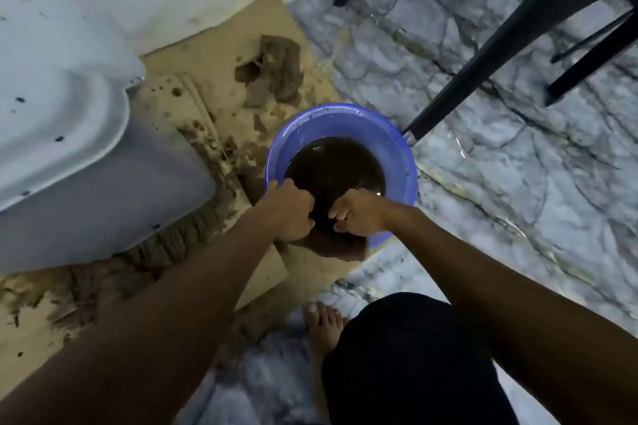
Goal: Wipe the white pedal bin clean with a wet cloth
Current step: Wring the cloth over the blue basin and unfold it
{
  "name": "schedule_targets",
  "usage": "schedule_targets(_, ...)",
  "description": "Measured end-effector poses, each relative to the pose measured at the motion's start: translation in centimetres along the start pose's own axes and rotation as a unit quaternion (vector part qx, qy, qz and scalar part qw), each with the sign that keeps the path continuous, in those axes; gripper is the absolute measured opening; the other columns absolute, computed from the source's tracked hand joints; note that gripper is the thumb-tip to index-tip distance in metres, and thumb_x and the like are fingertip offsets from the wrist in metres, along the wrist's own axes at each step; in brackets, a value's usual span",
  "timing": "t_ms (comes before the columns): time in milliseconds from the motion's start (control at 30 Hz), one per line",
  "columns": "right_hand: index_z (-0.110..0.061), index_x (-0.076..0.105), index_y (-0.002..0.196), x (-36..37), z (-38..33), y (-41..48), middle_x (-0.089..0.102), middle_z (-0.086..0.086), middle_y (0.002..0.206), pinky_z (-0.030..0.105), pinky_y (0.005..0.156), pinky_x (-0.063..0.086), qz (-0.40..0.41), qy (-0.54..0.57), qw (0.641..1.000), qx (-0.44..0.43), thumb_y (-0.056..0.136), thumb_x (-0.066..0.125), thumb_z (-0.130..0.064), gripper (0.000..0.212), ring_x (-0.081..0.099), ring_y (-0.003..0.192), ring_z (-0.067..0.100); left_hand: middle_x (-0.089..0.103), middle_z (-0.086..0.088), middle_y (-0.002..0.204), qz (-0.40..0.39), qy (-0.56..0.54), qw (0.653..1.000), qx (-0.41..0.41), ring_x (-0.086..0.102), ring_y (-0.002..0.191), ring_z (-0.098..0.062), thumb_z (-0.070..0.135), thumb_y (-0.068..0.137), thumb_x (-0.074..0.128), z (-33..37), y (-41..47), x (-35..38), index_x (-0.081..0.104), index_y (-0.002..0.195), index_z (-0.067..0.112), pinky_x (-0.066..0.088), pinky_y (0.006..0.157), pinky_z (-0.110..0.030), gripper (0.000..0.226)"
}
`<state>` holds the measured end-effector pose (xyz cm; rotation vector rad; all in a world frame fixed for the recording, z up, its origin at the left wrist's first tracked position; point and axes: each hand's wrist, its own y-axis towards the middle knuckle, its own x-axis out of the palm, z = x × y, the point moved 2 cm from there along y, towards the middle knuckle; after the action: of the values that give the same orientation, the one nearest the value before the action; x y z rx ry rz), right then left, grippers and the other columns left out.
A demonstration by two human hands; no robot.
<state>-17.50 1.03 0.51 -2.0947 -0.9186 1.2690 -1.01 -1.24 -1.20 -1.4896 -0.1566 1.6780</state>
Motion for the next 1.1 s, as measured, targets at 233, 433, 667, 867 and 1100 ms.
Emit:
schedule_targets(233,-0.018,0.067,0.129,2.3,1.3,1.6,0.068,-0.001,0.113,0.028,0.088,0.051,-0.073,-0.032,0.997,-0.009,0.089,0.07,-0.022,0.041,0.062,0.104,0.017,0.063,-0.009,0.116,0.051,-0.092,0.994,-0.01,0.056,0.113,-0.028,0.017,0.089,0.065,-0.3,-1.3,0.4,0.069,0.112,0.015,0.046,0.101,-0.041,0.024)
schedule_targets(433,-0.031,0.073,0.084,0.4,-2.0,-2.7,0.073,-0.01,0.084,0.023,0.076,0.051,0.005,0.011,0.996,-0.087,0.08,0.08,-0.011,0.022,0.068,0.083,0.007,0.07,-0.006,0.086,0.112,-0.148,0.982,-0.014,0.064,0.085,-0.024,0.002,0.078,0.063,-1.3,-8.0,-1.2,0.071,0.08,0.012,0.047,0.072,-0.028,0.013)
schedule_targets(667,-0.019,0.081,0.081,-7.1,-11.9,-9.0,0.078,-0.005,0.079,0.031,0.076,0.059,0.122,0.055,0.968,-0.21,0.073,0.086,-0.004,0.017,0.073,0.076,0.01,0.075,-0.003,0.105,0.28,-0.206,0.937,-0.036,0.066,0.098,-0.016,0.007,0.087,0.075,-4.9,-20.5,-8.3,0.079,0.103,0.01,0.053,0.088,-0.031,0.016)
schedule_targets(867,-0.015,0.081,0.088,-12.6,-23.7,-12.9,0.079,0.002,0.084,0.027,0.08,0.059,0.208,0.139,0.913,-0.322,0.067,0.09,-0.003,0.025,0.074,0.084,0.012,0.076,0.008,0.087,0.382,-0.262,0.883,-0.076,0.07,0.085,-0.009,0.01,0.088,0.077,-8.4,-32.3,-15.2,0.081,0.091,0.02,0.054,0.078,-0.029,0.011)
schedule_targets(1100,-0.014,0.08,0.097,-15.4,-34.3,-9.4,0.076,0.006,0.09,0.024,0.078,0.057,0.282,0.117,0.887,-0.346,0.073,0.087,-0.009,0.025,0.072,0.089,0.02,0.076,0.003,0.088,0.468,-0.271,0.822,-0.179,0.066,0.064,-0.006,0.009,0.091,0.069,-15.1,-36.6,-20.2,0.079,0.093,0.019,0.052,0.057,-0.026,0.013)
